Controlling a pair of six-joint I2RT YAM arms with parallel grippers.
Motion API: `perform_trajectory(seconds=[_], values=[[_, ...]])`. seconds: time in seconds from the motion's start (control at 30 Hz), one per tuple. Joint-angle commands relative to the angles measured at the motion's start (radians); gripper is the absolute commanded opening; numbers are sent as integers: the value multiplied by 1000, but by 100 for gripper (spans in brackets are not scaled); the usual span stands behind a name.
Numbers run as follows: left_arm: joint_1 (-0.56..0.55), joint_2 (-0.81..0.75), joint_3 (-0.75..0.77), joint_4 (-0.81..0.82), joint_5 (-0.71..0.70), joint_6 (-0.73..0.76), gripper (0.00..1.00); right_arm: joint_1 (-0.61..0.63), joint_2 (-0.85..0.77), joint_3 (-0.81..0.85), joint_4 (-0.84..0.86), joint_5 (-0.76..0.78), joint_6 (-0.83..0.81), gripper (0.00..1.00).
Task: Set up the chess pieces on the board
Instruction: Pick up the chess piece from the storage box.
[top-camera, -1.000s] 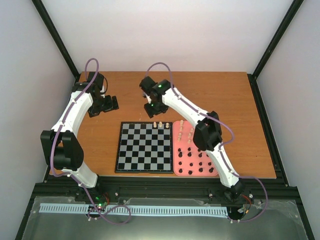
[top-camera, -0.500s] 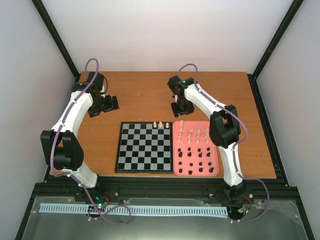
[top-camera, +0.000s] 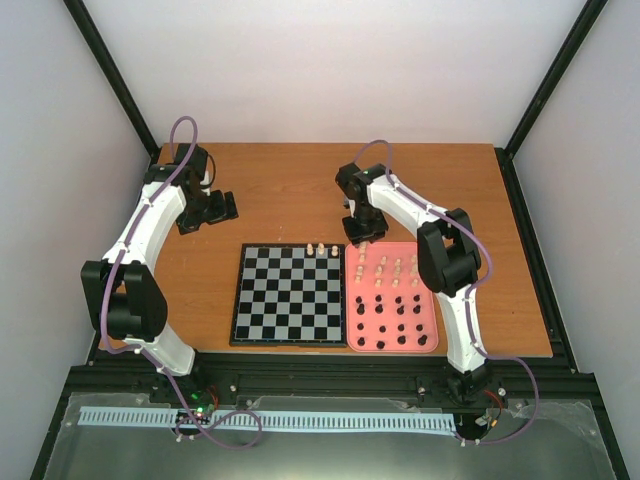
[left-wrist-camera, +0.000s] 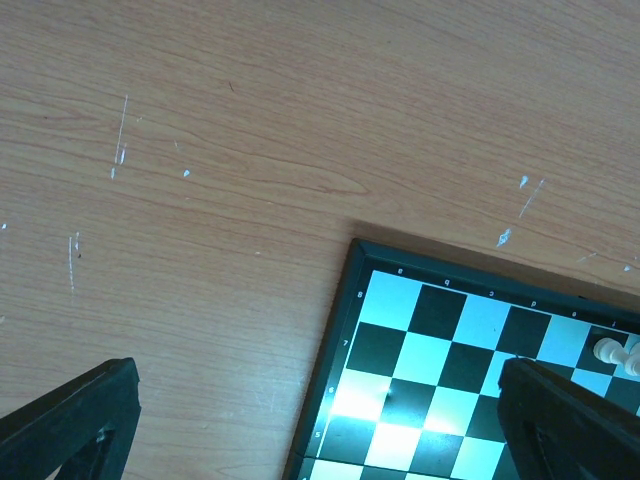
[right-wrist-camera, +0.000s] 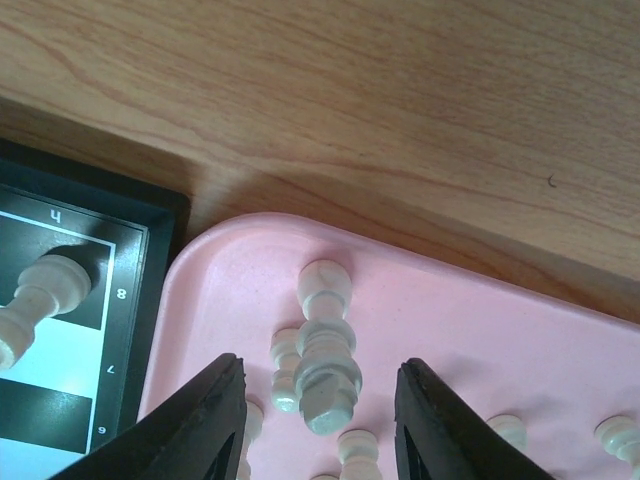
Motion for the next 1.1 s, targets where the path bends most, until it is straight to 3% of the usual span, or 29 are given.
perform_trajectory(seconds=[0.0,0.53,0.77,1.07], values=[[-1,3,23,5,1,-9,100,-4,-14,-21,13,-13,-11,42],[-3,3,25,0,-5,-6,100,-7,-3,-51,47,-6,1,29],[-1,-2,20,3,-4,-6,100,-8,-33,-34,24,26,11,4],[-2,-12,19,3,-2,-10,100,38,-63,193,-98,60,17,3]])
